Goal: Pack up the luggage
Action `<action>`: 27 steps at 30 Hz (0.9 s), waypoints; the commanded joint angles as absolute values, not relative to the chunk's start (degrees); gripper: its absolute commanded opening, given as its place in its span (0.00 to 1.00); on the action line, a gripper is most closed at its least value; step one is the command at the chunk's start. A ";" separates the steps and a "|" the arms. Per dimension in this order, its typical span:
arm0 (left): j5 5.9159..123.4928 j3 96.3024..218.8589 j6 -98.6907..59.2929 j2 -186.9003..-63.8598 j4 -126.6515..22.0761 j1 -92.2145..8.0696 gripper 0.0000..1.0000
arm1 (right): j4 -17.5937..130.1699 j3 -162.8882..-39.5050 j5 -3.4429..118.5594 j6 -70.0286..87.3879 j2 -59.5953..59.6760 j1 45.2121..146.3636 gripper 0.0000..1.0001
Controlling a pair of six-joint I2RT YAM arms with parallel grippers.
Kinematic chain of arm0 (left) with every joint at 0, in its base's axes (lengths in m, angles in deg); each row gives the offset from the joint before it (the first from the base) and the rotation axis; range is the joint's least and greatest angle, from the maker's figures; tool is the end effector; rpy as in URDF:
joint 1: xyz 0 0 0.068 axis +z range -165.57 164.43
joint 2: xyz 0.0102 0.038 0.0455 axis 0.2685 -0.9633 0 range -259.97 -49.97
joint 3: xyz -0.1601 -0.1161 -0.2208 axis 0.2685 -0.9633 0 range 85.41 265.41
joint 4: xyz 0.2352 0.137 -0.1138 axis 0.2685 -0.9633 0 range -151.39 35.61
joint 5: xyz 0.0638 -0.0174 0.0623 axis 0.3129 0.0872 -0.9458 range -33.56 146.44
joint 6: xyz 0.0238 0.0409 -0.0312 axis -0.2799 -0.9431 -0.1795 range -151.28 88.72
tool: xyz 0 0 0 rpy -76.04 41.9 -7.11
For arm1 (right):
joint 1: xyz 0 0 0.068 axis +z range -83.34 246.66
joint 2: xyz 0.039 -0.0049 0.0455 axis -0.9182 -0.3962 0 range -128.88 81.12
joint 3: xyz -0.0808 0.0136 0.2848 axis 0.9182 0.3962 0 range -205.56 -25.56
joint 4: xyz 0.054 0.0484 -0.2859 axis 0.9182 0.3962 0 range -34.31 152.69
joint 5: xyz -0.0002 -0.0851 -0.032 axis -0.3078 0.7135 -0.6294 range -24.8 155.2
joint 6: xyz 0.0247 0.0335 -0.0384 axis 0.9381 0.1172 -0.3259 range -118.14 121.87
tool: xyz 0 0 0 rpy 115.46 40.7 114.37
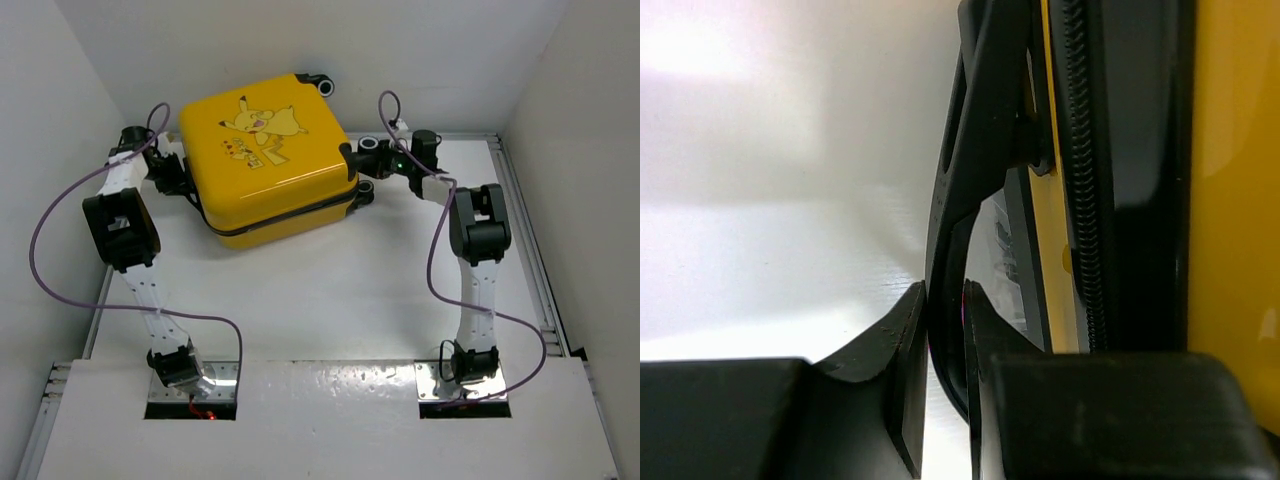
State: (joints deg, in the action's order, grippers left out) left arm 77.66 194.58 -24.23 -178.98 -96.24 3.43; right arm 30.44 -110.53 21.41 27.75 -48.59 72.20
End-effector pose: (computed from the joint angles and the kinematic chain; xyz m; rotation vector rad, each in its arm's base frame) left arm 0.5136 0.1616 0.2011 -0.4635 2.5457 -0.4137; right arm 0.5371 0.0795 0.1462 -0.1945 1.9528 1.0917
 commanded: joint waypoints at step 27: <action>69.44 183.35 -32.07 -168.68 -79.29 1.74 1.00 | 22.47 -132.97 41.74 30.08 -64.87 72.11 0.03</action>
